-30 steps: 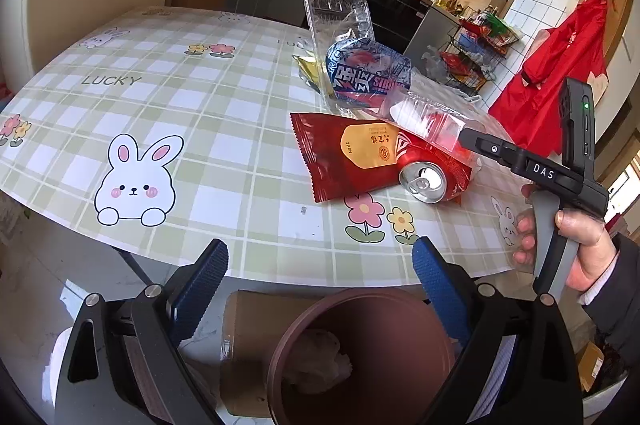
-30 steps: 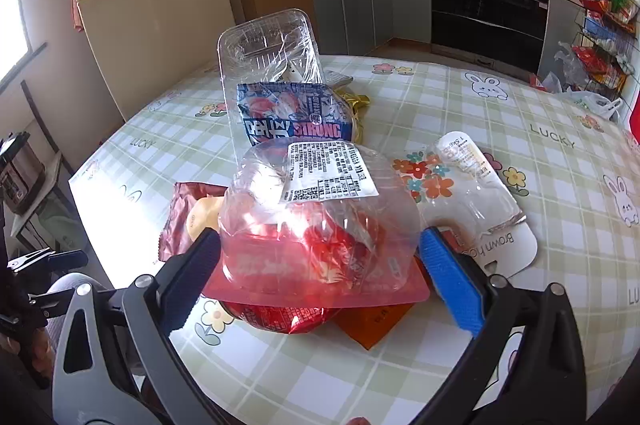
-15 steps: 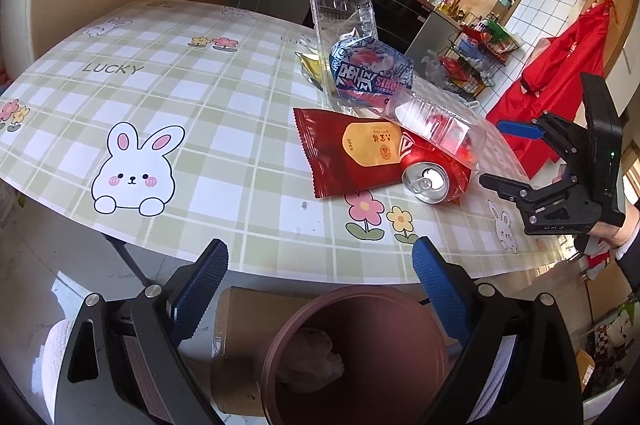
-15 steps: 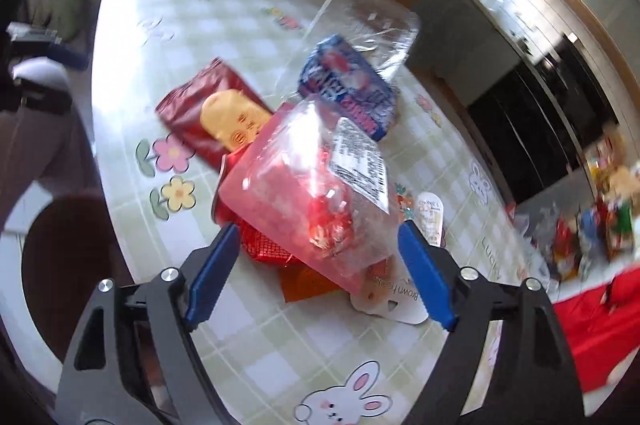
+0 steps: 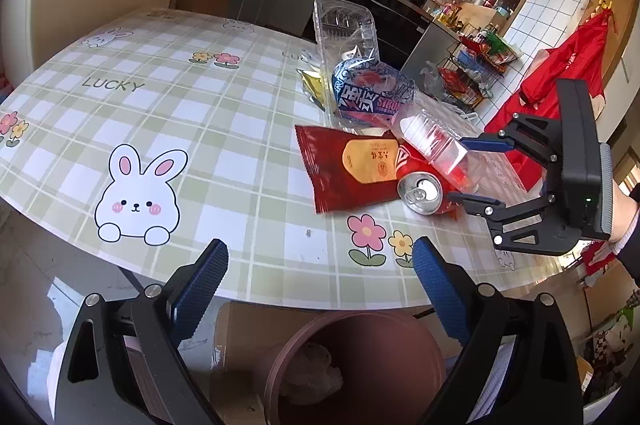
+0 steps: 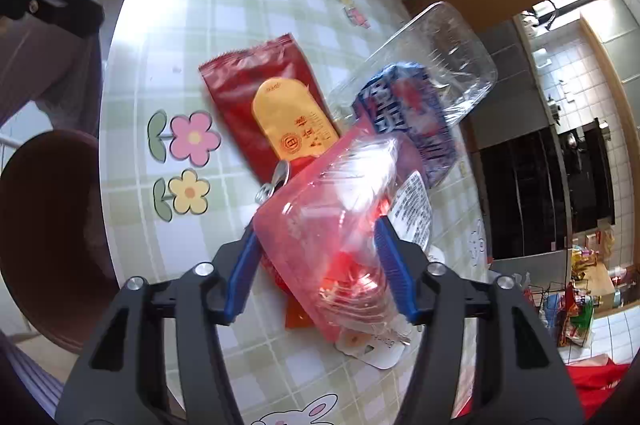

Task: Collect trash
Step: 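Lift the package with the right gripper while the left gripper grasps the red can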

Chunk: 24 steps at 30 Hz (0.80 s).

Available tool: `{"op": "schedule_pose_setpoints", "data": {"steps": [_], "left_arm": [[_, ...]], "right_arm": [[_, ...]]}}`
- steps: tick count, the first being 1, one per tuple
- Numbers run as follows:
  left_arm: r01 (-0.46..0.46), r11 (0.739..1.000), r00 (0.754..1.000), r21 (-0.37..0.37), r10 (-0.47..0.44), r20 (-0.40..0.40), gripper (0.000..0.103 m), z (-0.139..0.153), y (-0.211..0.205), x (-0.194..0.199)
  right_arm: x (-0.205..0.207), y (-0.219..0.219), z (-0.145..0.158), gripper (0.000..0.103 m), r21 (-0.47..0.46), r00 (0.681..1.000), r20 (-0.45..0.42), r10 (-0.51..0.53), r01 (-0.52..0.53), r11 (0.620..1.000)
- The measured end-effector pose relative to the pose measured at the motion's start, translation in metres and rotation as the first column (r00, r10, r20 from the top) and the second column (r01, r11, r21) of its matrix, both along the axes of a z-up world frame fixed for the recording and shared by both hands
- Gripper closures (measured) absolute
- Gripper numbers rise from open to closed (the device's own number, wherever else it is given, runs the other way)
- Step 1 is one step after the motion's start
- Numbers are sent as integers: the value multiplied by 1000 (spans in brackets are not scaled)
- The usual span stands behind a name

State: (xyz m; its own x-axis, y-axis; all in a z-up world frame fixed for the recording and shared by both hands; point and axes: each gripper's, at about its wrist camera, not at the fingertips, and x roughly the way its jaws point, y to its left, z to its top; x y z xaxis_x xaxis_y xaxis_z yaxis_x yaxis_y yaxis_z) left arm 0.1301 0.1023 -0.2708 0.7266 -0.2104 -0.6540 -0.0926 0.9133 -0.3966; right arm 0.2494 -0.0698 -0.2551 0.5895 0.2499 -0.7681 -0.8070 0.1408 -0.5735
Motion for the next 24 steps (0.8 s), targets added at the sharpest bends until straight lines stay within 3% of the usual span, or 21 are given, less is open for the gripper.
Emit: {"op": "schedule_pose_setpoints", "data": {"steps": [5, 9, 14, 18, 24], "left_arm": [[-2, 1000, 1000, -20, 2, 8, 12, 3, 0, 5], [15, 1000, 1000, -22, -14, 14, 12, 5, -7, 7], [46, 999, 999, -5, -46, 29, 12, 12, -15, 11], [66, 998, 997, 17, -66, 42, 12, 19, -19, 16], [112, 992, 991, 65, -116, 62, 12, 34, -23, 30]], "right_arm": [[5, -22, 43, 58, 215, 993, -66, -102, 114, 970], [12, -49, 70, 59, 408, 965, -174, -195, 251, 878], [18, -91, 84, 59, 594, 891, -352, -286, 449, 668], [16, -122, 83, 59, 677, 824, -470, -316, 566, 470], [3, -150, 81, 59, 718, 783, -521, -340, 617, 321]]}}
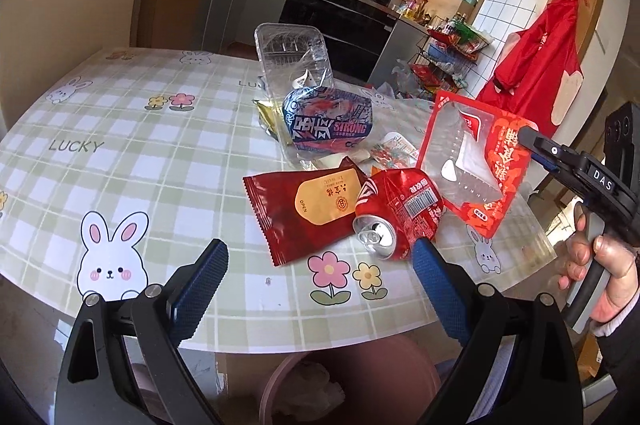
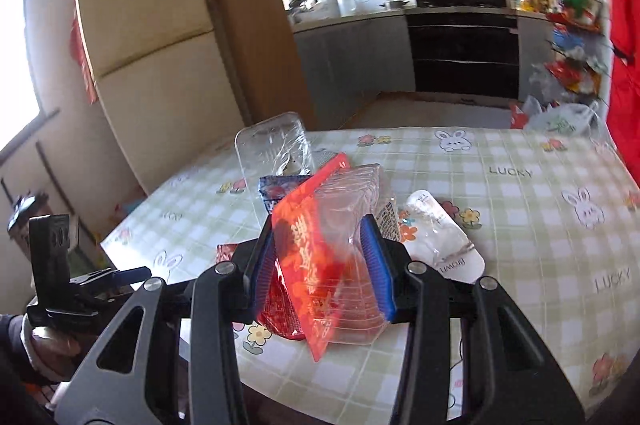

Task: Collect trash
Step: 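Lift the package with the right gripper while the left gripper grasps the red can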

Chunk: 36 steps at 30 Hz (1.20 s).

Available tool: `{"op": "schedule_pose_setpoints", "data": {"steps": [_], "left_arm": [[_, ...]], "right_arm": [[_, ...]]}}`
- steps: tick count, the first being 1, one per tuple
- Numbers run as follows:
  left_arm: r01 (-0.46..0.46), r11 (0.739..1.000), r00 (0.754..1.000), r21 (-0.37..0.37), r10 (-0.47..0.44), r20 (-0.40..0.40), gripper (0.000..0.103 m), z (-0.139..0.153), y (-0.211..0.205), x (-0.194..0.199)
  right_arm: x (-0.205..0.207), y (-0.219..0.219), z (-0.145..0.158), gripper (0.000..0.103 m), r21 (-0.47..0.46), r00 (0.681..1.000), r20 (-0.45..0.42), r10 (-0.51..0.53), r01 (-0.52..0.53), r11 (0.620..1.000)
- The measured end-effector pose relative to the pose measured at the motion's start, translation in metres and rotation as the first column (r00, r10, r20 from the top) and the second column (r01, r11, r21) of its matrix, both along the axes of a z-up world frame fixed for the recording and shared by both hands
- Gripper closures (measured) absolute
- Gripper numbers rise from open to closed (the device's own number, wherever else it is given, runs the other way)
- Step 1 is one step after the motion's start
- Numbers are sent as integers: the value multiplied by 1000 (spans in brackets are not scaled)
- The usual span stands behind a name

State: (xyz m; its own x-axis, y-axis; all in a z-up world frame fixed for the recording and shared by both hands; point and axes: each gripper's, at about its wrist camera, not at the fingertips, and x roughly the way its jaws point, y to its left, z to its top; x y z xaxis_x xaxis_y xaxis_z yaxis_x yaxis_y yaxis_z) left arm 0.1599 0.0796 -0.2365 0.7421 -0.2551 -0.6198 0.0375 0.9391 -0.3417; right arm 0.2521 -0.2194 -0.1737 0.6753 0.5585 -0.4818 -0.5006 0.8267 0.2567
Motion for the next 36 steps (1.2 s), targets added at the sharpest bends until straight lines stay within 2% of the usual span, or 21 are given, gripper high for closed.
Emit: {"op": "schedule_pose_setpoints", "data": {"steps": [4, 10, 13, 16, 20, 24, 28, 33, 36], "left_arm": [[25, 1000, 1000, -1, -25, 10, 12, 12, 2, 19], [106, 989, 993, 98, -111, 50, 15, 30, -10, 55], [160, 969, 982, 191, -176, 73, 15, 39, -19, 73], [206, 932, 964, 297, -245, 99, 15, 50, -29, 92], [244, 896, 954, 370, -290, 74, 17, 51, -36, 124], [332, 888, 935, 317, -355, 15, 24, 39, -43, 141], [438, 878, 898, 191, -435, -59, 29, 12, -57, 139], [479, 865, 876, 147, -462, -139, 40, -22, -71, 136], [475, 875, 875, 97, -457, -160, 40, -31, -71, 143]], "right_arm": [[-7, -16, 1, 59, 44, 999, 6, -54, 53, 998], [-10, -37, 4, 59, 100, 994, 17, -111, 109, 989], [-9, -46, 3, 59, 119, 993, 10, -118, 116, 986], [-9, -53, 1, 59, 128, 992, -3, -125, 124, 984], [-10, -60, -2, 59, 139, 990, -6, -139, 139, 981], [-12, -64, -3, 59, 131, 989, 1, -147, 145, 981], [-14, -65, -6, 59, 137, 989, -2, -145, 144, 980], [-16, -63, -10, 59, 136, 991, -8, -131, 131, 982], [-15, -62, -12, 59, 136, 991, -13, -130, 131, 982]]}}
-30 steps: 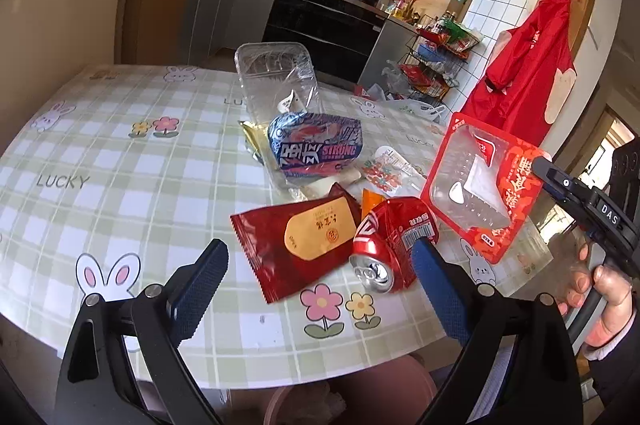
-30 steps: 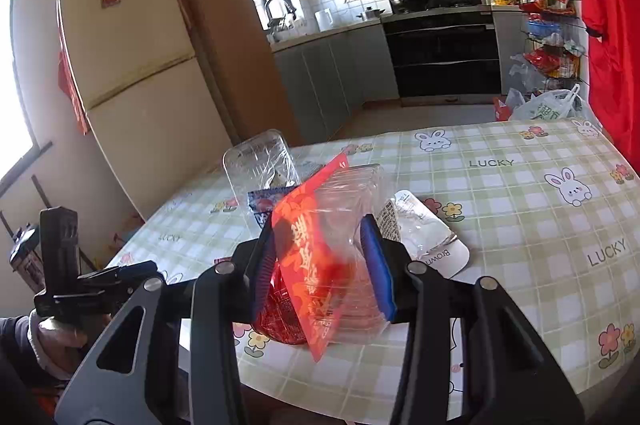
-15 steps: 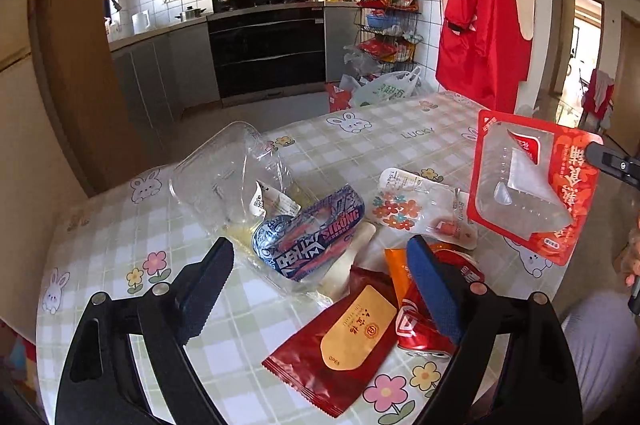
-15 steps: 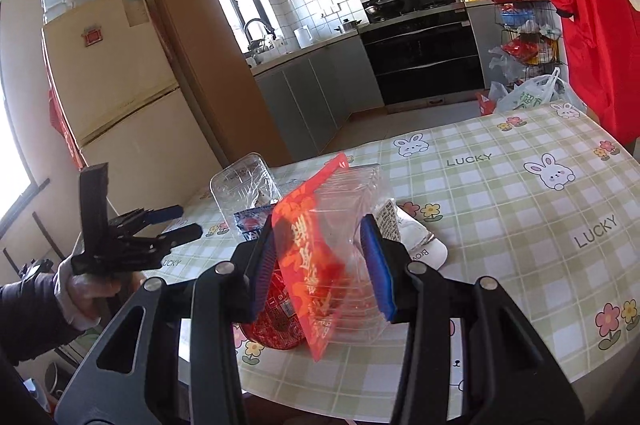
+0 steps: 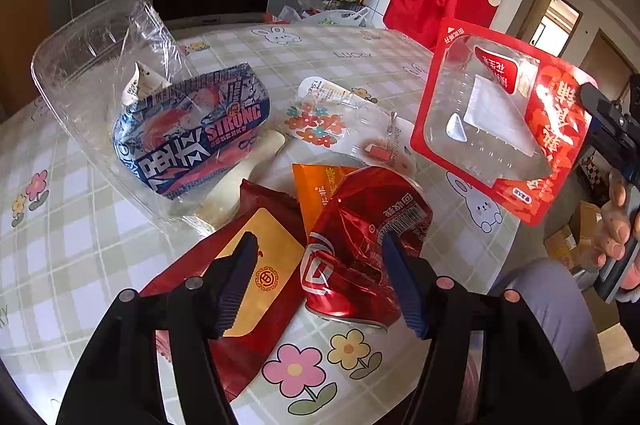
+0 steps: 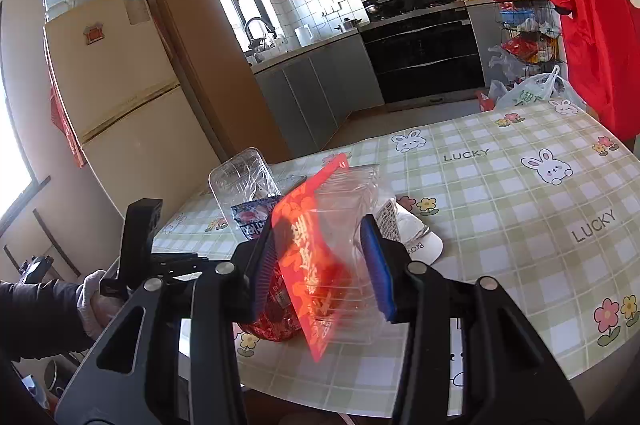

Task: Collect trash
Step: 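Lift the package with the right gripper while the left gripper grasps the red can, then carry the can and package over the pink bin and open both grippers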

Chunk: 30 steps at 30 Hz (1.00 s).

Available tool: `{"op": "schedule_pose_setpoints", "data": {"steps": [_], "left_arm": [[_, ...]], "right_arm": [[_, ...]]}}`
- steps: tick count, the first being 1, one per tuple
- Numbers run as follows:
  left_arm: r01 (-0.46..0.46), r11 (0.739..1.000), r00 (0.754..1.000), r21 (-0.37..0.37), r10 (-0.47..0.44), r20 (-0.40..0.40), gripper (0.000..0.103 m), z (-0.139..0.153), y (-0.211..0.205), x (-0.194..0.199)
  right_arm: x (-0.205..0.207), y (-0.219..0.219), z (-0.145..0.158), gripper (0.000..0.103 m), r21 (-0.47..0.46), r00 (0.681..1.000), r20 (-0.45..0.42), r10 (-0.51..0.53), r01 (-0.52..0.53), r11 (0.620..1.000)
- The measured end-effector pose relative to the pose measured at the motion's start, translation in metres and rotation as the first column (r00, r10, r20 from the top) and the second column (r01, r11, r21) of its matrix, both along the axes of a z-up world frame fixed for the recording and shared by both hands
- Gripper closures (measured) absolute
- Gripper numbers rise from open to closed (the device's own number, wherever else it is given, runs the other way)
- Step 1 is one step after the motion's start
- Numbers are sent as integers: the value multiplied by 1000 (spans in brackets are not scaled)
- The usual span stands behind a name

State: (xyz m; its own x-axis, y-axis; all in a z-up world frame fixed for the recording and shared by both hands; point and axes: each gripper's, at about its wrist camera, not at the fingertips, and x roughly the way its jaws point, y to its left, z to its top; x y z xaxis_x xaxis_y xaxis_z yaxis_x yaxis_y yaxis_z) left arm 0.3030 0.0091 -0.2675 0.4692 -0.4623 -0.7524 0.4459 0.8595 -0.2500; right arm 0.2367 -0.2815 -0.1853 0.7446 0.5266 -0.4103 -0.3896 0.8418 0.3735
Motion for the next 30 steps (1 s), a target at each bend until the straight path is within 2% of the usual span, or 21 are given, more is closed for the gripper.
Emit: {"op": "schedule_pose_setpoints", "data": {"steps": [4, 8, 11, 15, 21, 25, 30], "left_arm": [[26, 999, 999, -30, -27, -40, 40, -6, -8, 8], [88, 996, 995, 20, -87, -52, 42, -10, -25, 9], [96, 995, 993, 32, -94, -70, 48, -15, -31, 10], [83, 996, 992, 14, -82, -96, 62, -20, -30, 9], [85, 996, 994, -17, -86, -72, 75, -9, -25, 1], [96, 995, 995, -2, -96, -40, 80, 2, -24, -5], [4, 999, 1000, -49, -3, 9, 91, 20, -10, -13]], "right_arm": [[-1, -1, 0, 59, 3, 1000, -1, -7, 7, 1000], [-3, -1, 1, 59, -1, 1000, 4, -9, 9, 1000], [-4, 0, 2, 59, -9, 1000, 11, -7, 7, 1000], [-6, 1, 2, 59, -14, 1000, 14, -6, 6, 1000], [-8, 1, 3, 59, -18, 1000, 19, -4, 5, 1000], [-9, 1, 6, 59, -17, 1000, 28, -7, 7, 1000], [-14, 1, 11, 59, -20, 999, 46, -10, 11, 1000]]}}
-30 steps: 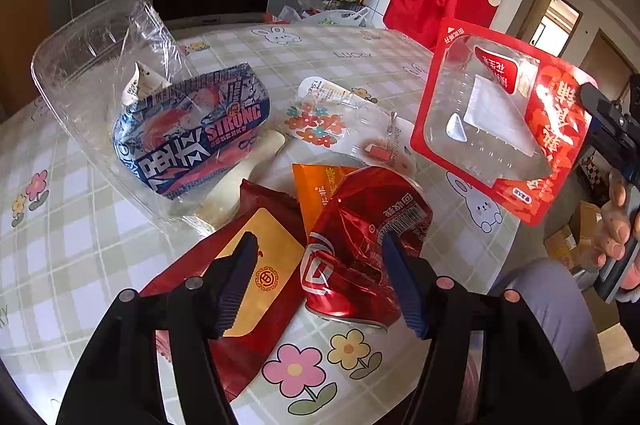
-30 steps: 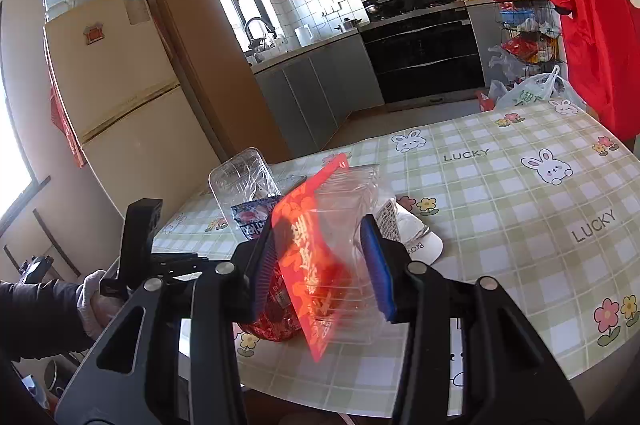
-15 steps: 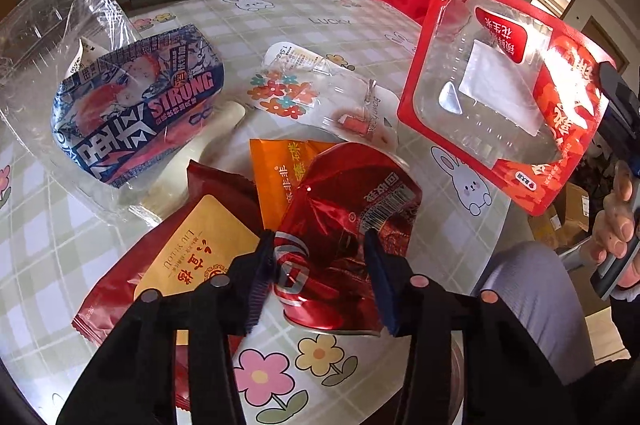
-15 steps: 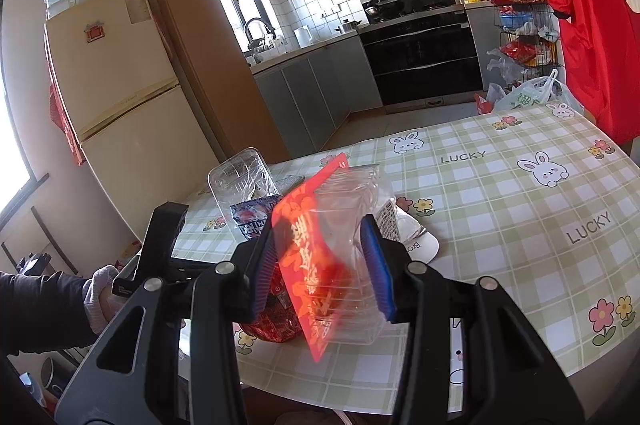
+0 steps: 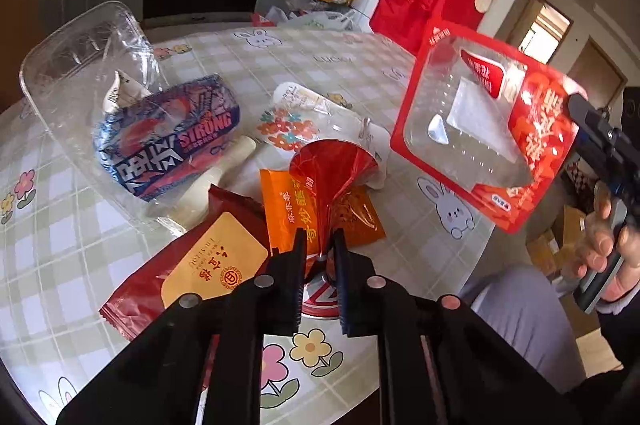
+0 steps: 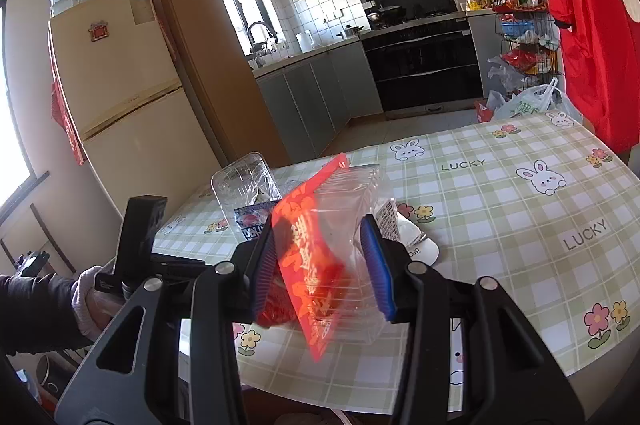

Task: Collect trash
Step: 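Carry the can and package over the pink bin and open both grippers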

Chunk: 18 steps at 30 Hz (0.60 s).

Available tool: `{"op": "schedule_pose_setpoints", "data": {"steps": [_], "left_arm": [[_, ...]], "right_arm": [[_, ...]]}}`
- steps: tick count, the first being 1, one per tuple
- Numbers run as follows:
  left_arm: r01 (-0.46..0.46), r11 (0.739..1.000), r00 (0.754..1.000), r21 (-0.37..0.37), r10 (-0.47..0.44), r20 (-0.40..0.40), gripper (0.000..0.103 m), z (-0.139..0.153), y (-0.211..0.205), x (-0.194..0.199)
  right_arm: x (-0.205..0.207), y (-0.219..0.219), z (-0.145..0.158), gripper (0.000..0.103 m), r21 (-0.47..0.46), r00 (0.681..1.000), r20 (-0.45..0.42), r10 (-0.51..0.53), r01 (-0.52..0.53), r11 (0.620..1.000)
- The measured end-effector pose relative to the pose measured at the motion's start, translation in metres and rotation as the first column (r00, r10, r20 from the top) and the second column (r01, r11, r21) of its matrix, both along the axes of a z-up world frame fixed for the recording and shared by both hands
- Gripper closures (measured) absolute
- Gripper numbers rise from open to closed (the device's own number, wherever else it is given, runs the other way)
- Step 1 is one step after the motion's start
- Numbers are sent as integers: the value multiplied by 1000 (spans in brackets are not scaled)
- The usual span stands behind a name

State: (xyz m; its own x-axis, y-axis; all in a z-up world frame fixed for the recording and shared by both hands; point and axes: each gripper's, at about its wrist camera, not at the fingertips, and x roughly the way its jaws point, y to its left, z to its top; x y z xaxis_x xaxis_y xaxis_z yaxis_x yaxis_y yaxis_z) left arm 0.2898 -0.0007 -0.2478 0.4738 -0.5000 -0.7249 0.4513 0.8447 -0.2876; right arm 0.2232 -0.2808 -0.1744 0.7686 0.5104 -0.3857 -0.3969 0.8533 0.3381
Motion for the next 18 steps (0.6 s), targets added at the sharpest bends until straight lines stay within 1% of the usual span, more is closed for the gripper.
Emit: {"op": "schedule_pose_setpoints", "data": {"steps": [4, 10, 15, 18], "left_arm": [[-68, 996, 996, -50, 71, 58, 92, 23, 15, -12], [-142, 985, 974, -93, 156, 165, 92, 65, 32, -47], [-210, 969, 945, -127, 234, 228, 92, 99, 47, -84], [-267, 954, 919, -136, 294, 262, 92, 119, 54, -111]], "right_arm": [[-6, 1, 9, 59, 0, 1000, 21, 4, -4, 1000], [-21, 5, 26, 59, 5, 998, 63, 22, -23, 1000], [-43, 9, 40, 59, 0, 995, 83, 60, -60, 998], [-63, 15, 49, 59, -31, 990, 90, 105, -102, 994]]}}
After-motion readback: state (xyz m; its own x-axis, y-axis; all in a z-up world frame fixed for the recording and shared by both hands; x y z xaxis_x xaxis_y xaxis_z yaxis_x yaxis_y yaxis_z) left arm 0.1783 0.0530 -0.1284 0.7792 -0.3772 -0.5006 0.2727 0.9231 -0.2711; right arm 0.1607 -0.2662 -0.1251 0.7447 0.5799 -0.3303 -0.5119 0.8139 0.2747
